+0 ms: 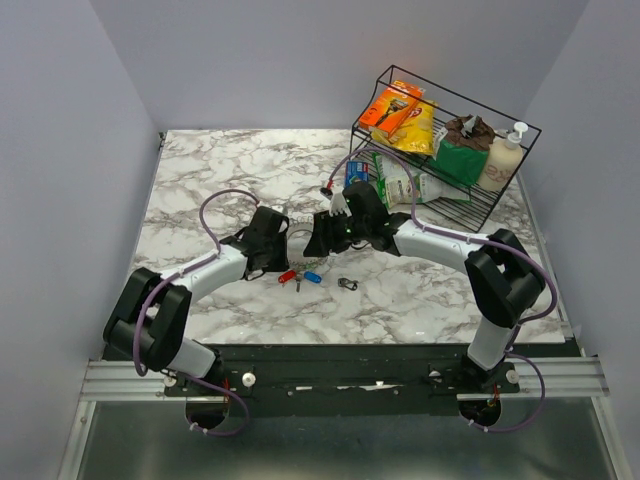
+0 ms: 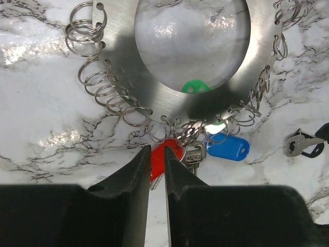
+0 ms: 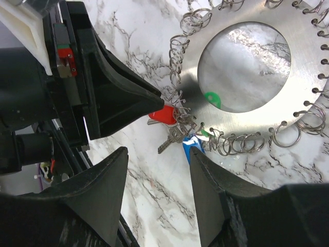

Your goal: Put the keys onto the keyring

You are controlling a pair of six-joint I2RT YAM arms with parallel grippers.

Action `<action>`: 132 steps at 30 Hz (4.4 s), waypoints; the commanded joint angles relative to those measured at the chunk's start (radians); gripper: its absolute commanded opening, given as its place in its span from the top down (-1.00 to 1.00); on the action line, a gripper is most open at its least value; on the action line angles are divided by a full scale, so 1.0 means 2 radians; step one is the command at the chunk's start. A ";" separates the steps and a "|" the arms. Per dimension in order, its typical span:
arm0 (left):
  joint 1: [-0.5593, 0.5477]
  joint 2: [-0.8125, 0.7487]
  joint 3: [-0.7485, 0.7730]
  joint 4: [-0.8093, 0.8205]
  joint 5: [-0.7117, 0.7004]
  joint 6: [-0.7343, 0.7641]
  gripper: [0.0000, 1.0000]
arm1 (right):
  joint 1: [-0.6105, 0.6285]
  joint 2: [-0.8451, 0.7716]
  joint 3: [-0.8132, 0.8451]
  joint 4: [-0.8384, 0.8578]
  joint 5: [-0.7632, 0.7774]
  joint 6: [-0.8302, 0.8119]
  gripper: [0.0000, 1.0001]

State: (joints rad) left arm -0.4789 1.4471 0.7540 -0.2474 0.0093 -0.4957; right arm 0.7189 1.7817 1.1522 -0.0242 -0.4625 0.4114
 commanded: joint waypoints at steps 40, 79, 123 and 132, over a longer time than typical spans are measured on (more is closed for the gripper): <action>-0.039 0.066 0.040 0.015 -0.085 0.033 0.67 | -0.004 -0.006 -0.005 0.007 -0.020 -0.007 -0.20; 0.047 -0.070 0.049 0.081 0.246 -0.130 1.00 | -0.004 -0.120 -0.020 -0.020 0.028 -0.201 -0.84; 0.146 0.013 0.095 -0.061 0.392 -0.004 1.00 | 0.000 -0.118 -0.021 0.063 -0.027 -0.280 -0.61; 0.146 0.039 0.138 -0.129 0.410 0.048 1.00 | 0.024 -0.150 -0.055 0.070 0.089 -0.334 -0.57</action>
State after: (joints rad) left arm -0.1909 1.5066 1.0042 -0.3641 0.8143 -0.4904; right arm 0.7418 1.5242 1.0901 0.0692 -0.3992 -0.2012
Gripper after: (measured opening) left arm 0.010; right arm 0.791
